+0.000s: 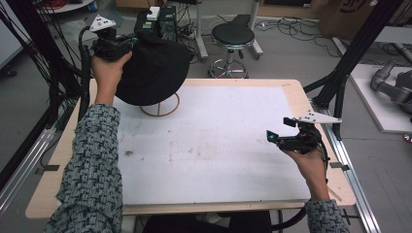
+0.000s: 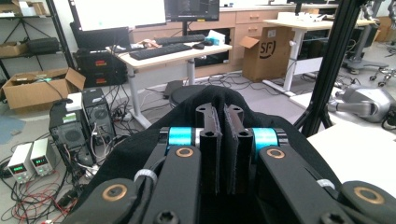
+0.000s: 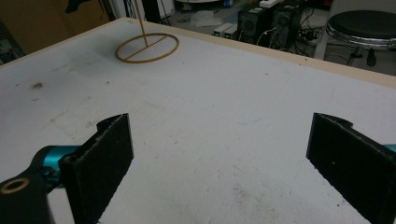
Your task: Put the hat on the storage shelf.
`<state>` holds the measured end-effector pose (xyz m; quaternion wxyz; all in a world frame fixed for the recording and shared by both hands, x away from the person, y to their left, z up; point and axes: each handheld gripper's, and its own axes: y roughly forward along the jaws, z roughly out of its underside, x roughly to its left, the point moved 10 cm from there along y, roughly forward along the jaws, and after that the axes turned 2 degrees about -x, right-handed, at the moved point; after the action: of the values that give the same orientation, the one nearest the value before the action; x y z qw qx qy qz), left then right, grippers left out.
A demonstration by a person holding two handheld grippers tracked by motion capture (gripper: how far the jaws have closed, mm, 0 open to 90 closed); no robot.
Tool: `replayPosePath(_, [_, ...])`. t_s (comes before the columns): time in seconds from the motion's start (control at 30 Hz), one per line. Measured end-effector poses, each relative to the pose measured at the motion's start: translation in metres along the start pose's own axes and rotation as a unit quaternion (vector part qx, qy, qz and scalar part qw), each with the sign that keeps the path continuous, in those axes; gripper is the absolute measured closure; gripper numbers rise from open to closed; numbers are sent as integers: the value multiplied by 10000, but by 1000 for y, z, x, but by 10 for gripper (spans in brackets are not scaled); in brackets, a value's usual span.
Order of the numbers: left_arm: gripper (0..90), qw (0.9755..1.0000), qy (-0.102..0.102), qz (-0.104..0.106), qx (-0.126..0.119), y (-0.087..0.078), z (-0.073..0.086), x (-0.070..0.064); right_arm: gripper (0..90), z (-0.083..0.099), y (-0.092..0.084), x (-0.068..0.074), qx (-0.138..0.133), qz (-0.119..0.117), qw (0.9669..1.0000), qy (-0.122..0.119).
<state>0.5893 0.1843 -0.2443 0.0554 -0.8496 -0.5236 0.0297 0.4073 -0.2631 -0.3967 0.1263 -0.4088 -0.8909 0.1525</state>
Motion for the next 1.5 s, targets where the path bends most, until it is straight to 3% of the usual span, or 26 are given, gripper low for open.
replayPosePath(0.37, [854,9999,76,33,91,11,11,-2,70,-1,0,1,-27,-17,10000,-35])
replayPosePath(0.53, [853,10000,-6,-21,95,11,15,2,70,-2,-1,2,-43,-27,10000,-28])
replayPosePath(0.73, [838,9999,99,-30,96,10,14,1,70,-2,-1,2,-33,-17,10000,-47])
replayPosePath(1.27, [612,9999,111,-11,1,3,7,5,70,-3,1,4,-43,-30,10000,-70])
replayPosePath(1.5, [547,9998,183,-33,102,-3,8,7,70,-4,0,5,-44,-36,10000,-58])
